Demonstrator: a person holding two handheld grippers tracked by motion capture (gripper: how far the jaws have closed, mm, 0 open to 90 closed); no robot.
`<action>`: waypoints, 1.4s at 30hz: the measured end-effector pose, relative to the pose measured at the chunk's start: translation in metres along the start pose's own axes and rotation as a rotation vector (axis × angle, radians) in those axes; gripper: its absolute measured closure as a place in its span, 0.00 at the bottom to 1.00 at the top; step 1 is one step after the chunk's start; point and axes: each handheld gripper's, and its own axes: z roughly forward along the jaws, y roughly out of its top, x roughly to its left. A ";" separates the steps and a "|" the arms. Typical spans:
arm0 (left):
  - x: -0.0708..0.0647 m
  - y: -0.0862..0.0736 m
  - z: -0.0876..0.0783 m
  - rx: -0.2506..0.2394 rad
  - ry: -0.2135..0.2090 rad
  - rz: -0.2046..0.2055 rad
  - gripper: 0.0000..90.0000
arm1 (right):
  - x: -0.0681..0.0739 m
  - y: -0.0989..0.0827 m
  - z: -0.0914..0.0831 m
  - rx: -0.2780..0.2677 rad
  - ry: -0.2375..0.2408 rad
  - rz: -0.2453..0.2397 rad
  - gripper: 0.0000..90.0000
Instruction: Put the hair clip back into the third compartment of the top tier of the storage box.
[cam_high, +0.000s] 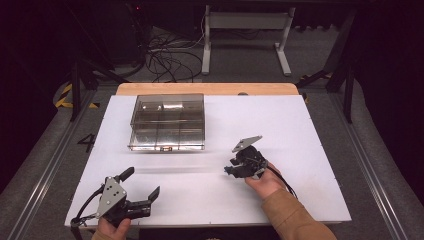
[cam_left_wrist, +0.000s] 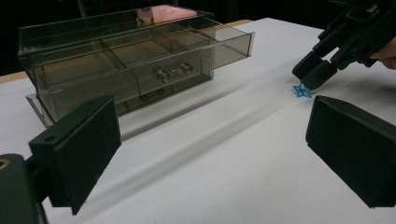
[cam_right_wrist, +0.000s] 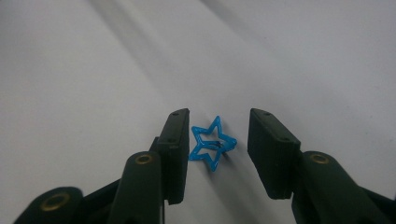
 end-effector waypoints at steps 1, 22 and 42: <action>0.000 0.000 0.000 0.000 -0.001 0.000 0.04 | 0.000 0.000 0.000 0.004 -0.002 0.002 0.67; 0.000 0.000 0.000 0.001 0.000 0.002 0.04 | -0.001 -0.001 0.005 0.027 0.011 0.030 0.93; -0.001 0.000 0.000 0.001 -0.001 0.005 0.04 | 0.008 0.004 -0.021 -0.112 0.059 0.004 0.99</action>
